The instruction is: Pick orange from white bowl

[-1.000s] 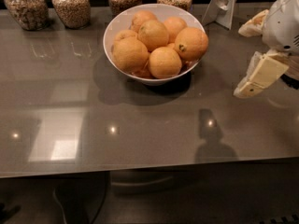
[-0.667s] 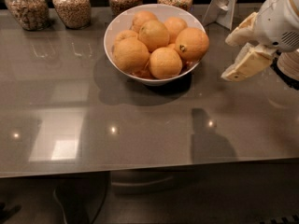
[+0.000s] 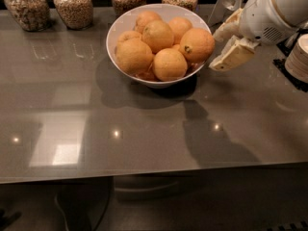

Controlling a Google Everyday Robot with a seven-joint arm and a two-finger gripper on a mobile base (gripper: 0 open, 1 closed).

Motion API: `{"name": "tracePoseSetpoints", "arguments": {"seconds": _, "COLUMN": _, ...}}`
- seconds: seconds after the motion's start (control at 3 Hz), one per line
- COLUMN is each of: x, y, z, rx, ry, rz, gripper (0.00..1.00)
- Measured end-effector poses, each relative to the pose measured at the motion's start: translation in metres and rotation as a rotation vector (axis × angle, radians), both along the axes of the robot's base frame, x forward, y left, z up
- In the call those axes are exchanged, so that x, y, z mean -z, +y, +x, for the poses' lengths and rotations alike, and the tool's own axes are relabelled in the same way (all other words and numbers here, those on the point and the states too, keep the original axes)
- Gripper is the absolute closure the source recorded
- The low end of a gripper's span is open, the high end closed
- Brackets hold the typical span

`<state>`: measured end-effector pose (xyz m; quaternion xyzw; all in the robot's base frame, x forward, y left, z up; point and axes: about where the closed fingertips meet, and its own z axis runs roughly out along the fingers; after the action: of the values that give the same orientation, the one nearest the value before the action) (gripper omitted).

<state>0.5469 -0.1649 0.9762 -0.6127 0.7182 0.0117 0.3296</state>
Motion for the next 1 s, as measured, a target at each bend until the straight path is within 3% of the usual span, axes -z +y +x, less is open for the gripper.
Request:
{"name": "tracePoseSetpoints", "arguments": {"seconds": 0.33, "x": -0.001, "y": 0.01, "z": 0.018, "rx": -0.02, "ry": -0.029, "rz": 0.009, "gripper": 0.33}}
{"name": "tracePoseSetpoints", "arguments": {"seconds": 1.0, "x": 0.006, "y": 0.025, "z": 0.05, "rx": -0.041, "ry": -0.045, "rz": 0.012, "gripper": 0.33}}
